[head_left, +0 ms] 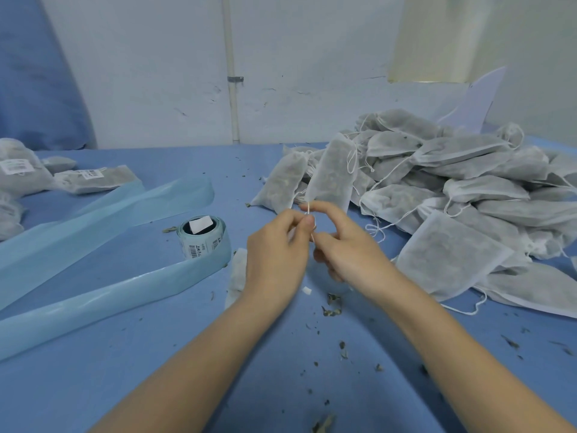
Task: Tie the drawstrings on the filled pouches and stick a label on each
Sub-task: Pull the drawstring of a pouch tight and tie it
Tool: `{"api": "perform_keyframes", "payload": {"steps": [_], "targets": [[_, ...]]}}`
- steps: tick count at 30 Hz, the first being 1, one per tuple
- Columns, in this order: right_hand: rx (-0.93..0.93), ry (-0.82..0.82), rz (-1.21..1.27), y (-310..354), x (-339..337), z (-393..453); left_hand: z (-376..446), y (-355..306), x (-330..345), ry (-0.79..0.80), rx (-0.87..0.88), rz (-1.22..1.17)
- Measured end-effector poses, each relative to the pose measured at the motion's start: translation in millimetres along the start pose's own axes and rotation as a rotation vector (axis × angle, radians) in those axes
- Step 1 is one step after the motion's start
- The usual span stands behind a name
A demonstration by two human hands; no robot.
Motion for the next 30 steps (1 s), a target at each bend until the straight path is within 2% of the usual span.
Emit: {"api": "perform_keyframes", "payload": {"steps": [3,7,12,17,20,22,25,28,30], "targets": [[0.012,-0.083,0.0,-2.7,-3.8,0.1,0.9,-0.6,-1.1,-0.013,-0.028,-0.008],[0.085,-0.156,0.13,-9.6,-11.4,2.8,4.8,2.7,-0.6,0.03,-0.107,-0.147],[0.099,-0.084,0.255,-14.8,-14.4,3.4,2.9,3.7,2.4,0.148,-0.183,-0.405],[-0.001,0.005,0.037,-11.1,-26.5,0.8,2.4,-1.4,-0.4,0.267,-0.183,-0.534],[-0.021,-0.033,0.104,-8.6,-36.5,0.1,-0.5,-4.3,0.7,0.271,-0.095,-0.363],[-0.011,-0.028,0.172,-9.2,-40.4,-0.1,-5.1,-10.5,2.3,0.233,0.075,-0.179],[0.045,-0.014,0.279,-11.2,-41.9,-1.9,-10.4,-18.0,2.5,0.078,0.318,0.105],[0.121,-0.005,0.401,-10.7,-43.9,-3.4,-12.5,-18.1,3.6,-0.012,0.374,0.256],[0.109,0.02,0.394,-7.7,-44.7,-5.4,-12.6,-16.8,2.1,-0.046,0.352,0.256]]}}
Point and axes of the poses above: each hand's wrist, its own z-axis towards the middle knuckle, its own x-axis out of the palm, y = z × x, the point moved 4 cm from there along z, towards the middle knuckle, and after that the axes turned 5 degrees about -x, right-handed, at the moved point
